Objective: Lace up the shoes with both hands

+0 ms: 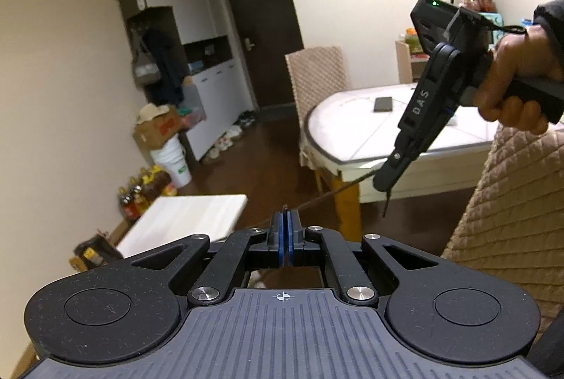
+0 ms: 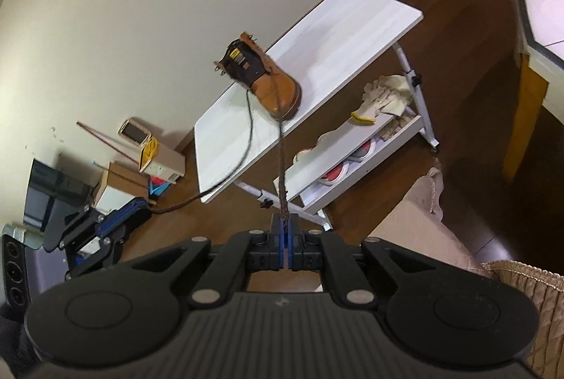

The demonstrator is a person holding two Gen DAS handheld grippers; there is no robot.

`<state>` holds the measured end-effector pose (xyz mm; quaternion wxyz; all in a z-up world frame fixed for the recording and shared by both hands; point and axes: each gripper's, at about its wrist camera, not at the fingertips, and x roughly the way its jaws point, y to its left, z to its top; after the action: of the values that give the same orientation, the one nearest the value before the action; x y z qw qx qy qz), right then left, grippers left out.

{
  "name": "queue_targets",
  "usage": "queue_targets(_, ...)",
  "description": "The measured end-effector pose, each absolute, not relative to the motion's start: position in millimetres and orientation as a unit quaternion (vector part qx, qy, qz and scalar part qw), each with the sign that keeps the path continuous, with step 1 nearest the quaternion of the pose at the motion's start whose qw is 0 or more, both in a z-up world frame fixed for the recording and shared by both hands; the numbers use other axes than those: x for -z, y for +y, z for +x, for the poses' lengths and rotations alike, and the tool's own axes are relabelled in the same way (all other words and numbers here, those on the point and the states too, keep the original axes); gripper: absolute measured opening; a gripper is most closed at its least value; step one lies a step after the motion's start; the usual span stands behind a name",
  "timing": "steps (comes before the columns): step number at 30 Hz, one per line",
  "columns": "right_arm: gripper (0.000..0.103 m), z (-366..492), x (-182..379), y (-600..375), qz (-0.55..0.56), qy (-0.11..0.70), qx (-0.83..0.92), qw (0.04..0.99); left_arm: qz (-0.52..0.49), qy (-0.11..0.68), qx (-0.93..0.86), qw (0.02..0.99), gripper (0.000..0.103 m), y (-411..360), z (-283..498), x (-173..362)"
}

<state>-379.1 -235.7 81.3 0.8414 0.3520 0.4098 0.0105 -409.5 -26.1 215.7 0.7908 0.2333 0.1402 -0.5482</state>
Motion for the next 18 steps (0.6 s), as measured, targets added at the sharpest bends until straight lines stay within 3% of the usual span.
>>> queue_targets(5, 0.003, -366.5, -82.2, -229.5, 0.342, 0.420, -0.030, 0.840, 0.227, 0.174, 0.528, 0.800, 0.002, -20.7, -404.3, -210.8)
queue_targets(18, 0.003, -261.6, -100.0, -193.3, 0.190, 0.499, -0.088, 0.841, 0.174, 0.273, 0.374, 0.869, 0.002, 41.5, -329.0, -217.9)
